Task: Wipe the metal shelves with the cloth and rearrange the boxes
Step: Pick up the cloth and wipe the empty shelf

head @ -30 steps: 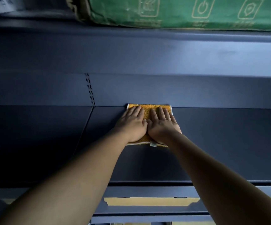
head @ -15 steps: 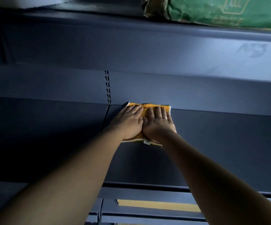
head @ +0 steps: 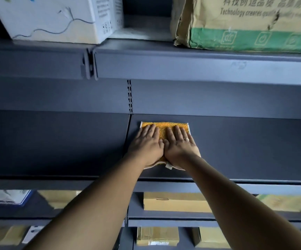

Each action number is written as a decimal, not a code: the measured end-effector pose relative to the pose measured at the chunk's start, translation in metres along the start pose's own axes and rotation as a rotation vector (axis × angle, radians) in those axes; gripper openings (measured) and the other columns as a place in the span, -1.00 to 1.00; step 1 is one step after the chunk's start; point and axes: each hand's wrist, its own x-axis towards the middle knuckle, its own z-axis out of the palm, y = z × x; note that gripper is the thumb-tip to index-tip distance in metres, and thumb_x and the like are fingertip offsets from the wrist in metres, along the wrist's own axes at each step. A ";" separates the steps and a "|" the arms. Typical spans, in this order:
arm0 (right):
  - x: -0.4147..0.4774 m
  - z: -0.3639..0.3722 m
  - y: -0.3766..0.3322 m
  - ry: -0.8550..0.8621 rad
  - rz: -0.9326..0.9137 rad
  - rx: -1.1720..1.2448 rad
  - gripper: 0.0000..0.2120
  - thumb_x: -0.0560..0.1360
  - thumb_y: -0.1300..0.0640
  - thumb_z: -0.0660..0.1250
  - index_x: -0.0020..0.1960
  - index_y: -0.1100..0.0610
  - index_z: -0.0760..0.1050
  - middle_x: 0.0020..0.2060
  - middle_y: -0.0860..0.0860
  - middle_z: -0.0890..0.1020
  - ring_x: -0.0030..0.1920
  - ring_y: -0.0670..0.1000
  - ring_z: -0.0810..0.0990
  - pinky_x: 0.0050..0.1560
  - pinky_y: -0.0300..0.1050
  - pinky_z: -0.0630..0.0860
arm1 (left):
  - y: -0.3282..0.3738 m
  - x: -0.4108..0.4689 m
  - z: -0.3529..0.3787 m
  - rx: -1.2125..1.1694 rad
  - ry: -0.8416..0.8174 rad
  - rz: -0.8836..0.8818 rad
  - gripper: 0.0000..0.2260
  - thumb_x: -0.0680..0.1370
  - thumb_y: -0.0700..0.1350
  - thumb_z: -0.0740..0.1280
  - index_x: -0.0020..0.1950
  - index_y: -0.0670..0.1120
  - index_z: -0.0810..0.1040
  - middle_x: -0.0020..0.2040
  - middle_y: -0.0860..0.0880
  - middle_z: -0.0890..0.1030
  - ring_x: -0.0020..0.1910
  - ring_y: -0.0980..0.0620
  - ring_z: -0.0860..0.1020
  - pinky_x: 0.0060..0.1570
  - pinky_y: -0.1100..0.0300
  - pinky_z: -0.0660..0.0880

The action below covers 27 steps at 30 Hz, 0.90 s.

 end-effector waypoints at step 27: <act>-0.030 0.014 -0.105 -0.017 -0.025 0.009 -0.37 0.69 -0.17 -0.20 0.66 0.10 -0.25 0.63 0.15 -0.25 0.62 0.15 -0.29 0.59 0.11 -0.31 | -0.093 -0.054 -0.013 -0.012 -0.053 0.014 -0.45 0.71 0.10 -0.15 0.66 -0.05 -0.18 0.66 0.02 -0.20 0.62 0.04 -0.24 0.60 -0.02 -0.14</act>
